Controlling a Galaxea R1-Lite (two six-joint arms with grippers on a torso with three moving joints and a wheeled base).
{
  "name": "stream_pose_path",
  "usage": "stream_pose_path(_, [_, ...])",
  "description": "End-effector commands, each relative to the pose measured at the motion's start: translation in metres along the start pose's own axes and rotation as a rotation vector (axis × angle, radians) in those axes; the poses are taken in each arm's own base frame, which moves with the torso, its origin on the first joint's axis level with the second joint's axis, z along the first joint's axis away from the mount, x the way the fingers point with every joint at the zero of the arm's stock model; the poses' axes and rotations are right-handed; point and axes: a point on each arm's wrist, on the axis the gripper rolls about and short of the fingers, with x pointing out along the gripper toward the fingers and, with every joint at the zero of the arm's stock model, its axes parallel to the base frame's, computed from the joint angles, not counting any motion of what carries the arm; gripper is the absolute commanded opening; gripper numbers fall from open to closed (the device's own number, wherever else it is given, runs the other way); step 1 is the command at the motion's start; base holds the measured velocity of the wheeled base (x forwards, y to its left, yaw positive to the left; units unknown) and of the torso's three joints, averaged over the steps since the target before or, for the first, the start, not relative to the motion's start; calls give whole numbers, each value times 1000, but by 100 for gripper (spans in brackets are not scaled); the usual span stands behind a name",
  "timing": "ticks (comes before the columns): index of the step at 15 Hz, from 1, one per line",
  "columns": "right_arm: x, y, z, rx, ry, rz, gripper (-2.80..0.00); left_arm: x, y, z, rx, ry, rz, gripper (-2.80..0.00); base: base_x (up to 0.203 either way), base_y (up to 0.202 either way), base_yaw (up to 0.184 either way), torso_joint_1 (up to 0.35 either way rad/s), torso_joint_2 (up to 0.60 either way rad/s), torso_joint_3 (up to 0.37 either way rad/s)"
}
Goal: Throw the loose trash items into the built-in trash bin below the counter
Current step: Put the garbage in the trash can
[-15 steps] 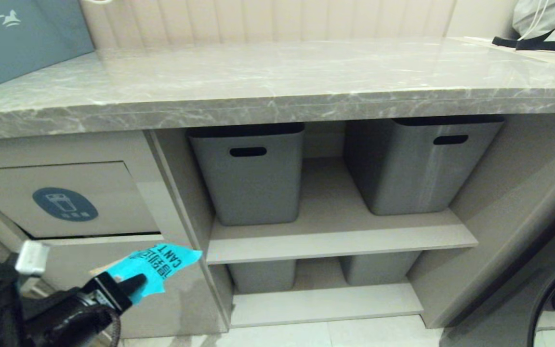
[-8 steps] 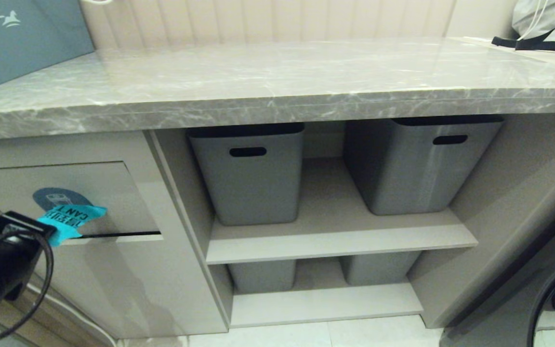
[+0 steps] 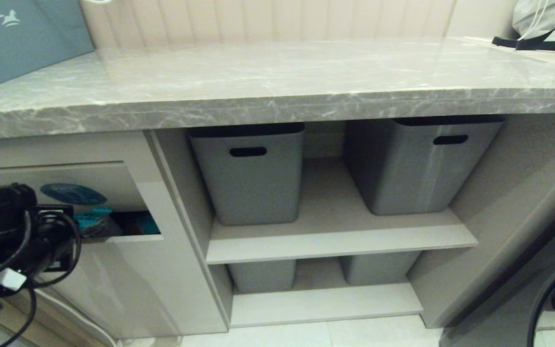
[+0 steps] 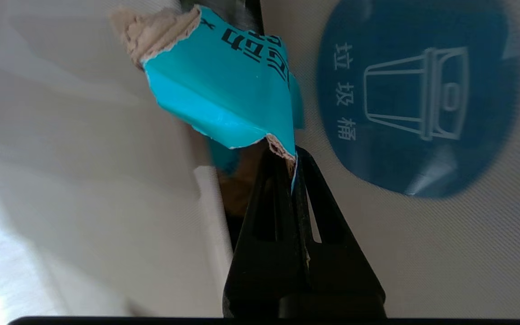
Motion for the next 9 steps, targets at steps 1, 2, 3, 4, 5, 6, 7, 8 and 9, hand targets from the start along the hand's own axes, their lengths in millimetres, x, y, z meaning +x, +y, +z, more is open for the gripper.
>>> stream_pose_path(1, [0, 0, 0, -1, 0, 0, -280, 25, 12, -11, -11, 10, -3, -280, 0, 0, 0, 0, 0, 0])
stream_pose_path(2, [0, 0, 0, -1, 0, 2, -280, 30, 13, -14, -19, 20, -28, -280, 0, 0, 0, 0, 0, 0])
stream_pose_path(3, [0, 0, 0, -1, 0, 2, -280, 32, 13, -15, -22, 29, -39, -280, 0, 0, 0, 0, 0, 0])
stream_pose_path(4, [0, 0, 0, 0, 0, 2, -280, 33, 12, -16, -25, 44, -50, -280, 0, 0, 0, 0, 0, 0])
stream_pose_path(5, [0, 0, 0, -1, 0, 2, -280, 35, 12, -17, -31, 67, -63, -280, 0, 0, 0, 0, 0, 0])
stream_pose_path(6, [0, 0, 0, -1, 0, 2, -280, 38, 12, -18, -34, 75, -81, -280, 0, 0, 0, 0, 0, 0])
stream_pose_path(7, [0, 0, 0, -1, 0, 3, -280, 42, 11, -19, -39, 74, -104, -280, 0, 0, 0, 0, 0, 0])
stream_pose_path(8, [0, 0, 0, -1, -2, 3, -280, 46, 10, -21, -44, 70, -128, -280, 0, 0, 0, 0, 0, 0])
stream_pose_path(9, [0, 0, 0, -1, 0, 3, -280, 50, 11, -22, -46, 68, -140, -280, 0, 0, 0, 0, 0, 0])
